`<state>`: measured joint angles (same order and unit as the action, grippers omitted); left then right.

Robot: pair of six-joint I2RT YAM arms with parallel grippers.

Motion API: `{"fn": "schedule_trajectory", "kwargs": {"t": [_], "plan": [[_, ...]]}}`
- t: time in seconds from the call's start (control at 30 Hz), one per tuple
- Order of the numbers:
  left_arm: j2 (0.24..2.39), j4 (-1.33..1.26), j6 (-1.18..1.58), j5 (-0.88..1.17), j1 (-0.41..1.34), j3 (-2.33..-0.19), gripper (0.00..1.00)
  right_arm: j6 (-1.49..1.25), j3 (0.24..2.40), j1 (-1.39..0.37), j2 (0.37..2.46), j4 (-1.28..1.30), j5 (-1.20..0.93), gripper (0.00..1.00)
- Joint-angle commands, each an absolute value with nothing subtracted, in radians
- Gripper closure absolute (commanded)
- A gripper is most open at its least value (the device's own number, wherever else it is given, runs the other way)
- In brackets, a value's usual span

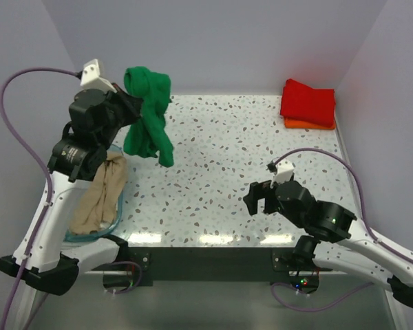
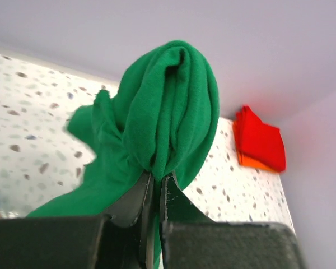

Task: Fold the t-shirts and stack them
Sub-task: Move the tshirt to the center of the board

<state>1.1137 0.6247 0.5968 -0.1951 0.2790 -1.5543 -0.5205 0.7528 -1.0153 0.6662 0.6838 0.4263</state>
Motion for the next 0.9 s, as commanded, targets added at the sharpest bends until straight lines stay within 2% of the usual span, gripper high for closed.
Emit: {"fn": "schedule_trajectory", "kwargs": {"t": [0.0, 0.07, 0.17, 0.2, 0.3, 0.33, 0.4, 0.5, 0.57, 0.63, 0.73, 0.87], "plan": [[1.121, 0.491, 0.624, -0.346, 0.464, -1.510, 1.00, -0.543, 0.802, -1.020, 0.624, 0.693, 0.491, 0.01], [1.150, 0.474, 0.629, -0.402, 0.579, -1.488, 1.00, -0.549, 0.805, -1.020, 0.612, 0.696, 0.515, 0.01], [1.201, 0.427, 0.666, -0.414, 0.612, -1.410, 1.00, -0.554, 0.810, -1.020, 0.607, 0.696, 0.549, 0.01], [1.210, 0.407, 0.669, -0.405, 0.611, -1.354, 0.96, -0.558, 0.813, -1.020, 0.618, 0.693, 0.555, 0.01], [1.334, 0.394, 0.643, -0.321, 0.594, -1.360, 0.77, -0.564, 0.807, -1.020, 0.655, 0.670, 0.584, 0.01], [1.379, 0.447, 0.641, -0.307, 0.583, -1.380, 0.55, -0.569, 0.805, -1.020, 0.670, 0.652, 0.591, 0.01], [1.465, 0.471, 0.638, -0.256, 0.561, -1.400, 0.40, -0.575, 0.802, -1.020, 0.719, 0.628, 0.595, 0.01], [1.431, 0.407, 0.652, -0.229, 0.561, -1.289, 0.31, -0.591, 0.784, -1.020, 0.762, 0.595, 0.597, 0.01], [1.379, 0.376, 0.675, -0.233, 0.560, -1.194, 0.31, -0.600, 0.766, -1.019, 0.798, 0.565, 0.585, 0.01], [1.335, 0.361, 0.701, -0.227, 0.561, -1.123, 0.34, -0.607, 0.739, -1.020, 0.840, 0.500, 0.561, 0.01], [1.277, 0.318, 0.745, -0.193, 0.577, -0.929, 0.47, -0.614, 0.729, -1.016, 0.928, 0.424, 0.557, 0.01], [1.255, 0.206, 0.791, -0.131, 0.617, -0.766, 0.56, -0.611, 0.735, -0.980, 1.066, 0.315, 0.490, 0.04]]}}
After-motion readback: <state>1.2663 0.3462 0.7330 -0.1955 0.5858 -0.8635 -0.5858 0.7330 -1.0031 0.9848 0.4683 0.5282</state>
